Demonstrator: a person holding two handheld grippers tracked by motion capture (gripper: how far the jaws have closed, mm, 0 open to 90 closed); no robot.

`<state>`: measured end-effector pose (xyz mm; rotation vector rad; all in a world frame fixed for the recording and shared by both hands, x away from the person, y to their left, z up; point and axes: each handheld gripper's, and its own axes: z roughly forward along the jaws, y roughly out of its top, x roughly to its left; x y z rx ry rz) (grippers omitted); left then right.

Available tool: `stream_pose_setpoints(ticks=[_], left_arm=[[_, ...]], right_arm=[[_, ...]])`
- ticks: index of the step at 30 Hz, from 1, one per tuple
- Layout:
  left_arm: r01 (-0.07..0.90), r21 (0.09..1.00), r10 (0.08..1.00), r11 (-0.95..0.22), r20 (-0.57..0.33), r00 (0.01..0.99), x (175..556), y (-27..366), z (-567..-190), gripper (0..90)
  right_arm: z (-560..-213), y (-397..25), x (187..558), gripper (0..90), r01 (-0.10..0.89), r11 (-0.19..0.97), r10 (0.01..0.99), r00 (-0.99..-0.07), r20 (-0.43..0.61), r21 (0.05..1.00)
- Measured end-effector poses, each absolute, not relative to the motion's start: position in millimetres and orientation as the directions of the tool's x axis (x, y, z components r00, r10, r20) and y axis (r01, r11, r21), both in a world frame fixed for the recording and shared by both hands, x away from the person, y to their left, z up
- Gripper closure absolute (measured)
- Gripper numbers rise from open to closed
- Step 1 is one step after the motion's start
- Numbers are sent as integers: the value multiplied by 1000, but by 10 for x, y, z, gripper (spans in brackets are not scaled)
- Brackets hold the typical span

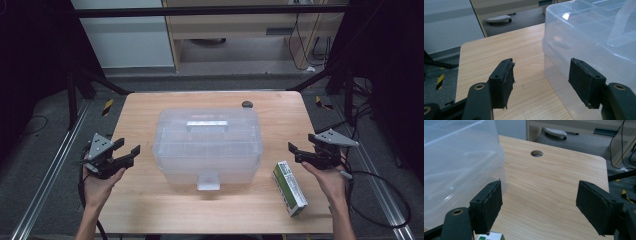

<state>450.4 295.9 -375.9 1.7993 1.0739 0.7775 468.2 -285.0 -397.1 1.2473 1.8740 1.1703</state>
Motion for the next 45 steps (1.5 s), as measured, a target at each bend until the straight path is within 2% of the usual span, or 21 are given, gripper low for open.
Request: stream_pose_setpoints(ticks=[15, 32, 45], left_arm=[[273, 873, 831, -403, 224, 510, 4547, 2714, -3271, 356], [236, 850, 758, -471, 253, 601, 4690, 2424, -3072, 354], [203, 805, 697, -557, 321, 641, 4748, 2207, -2958, 350]], right_arm=[[-3921, -2668, 4704, 202, 403, 258, 877, -478, -38, 878], [-3857, -2602, 4647, 189, 393, 301, 853, -519, -61, 869], [-3878, -2584, 4630, 178, 399, 339, 837, -541, -80, 852]])
